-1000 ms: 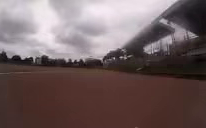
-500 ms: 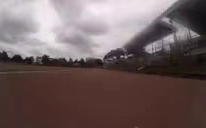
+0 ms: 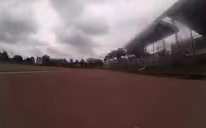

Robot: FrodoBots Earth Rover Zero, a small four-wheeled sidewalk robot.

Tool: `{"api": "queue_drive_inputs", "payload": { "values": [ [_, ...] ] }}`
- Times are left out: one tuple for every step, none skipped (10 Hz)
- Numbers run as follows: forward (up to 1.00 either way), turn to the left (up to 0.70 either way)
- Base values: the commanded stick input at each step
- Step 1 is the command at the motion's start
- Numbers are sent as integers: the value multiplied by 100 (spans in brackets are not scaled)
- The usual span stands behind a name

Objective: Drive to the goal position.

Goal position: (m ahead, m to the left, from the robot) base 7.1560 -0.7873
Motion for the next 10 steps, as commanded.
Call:
{"api": "queue_drive_inputs", "payload": {
  "values": [
    [70, 0],
    [70, 0],
    [70, 0],
    [70, 0],
    [70, 0],
    [70, 0],
    [70, 0],
    [70, 0],
    [70, 0],
    [70, 0]
  ]
}}
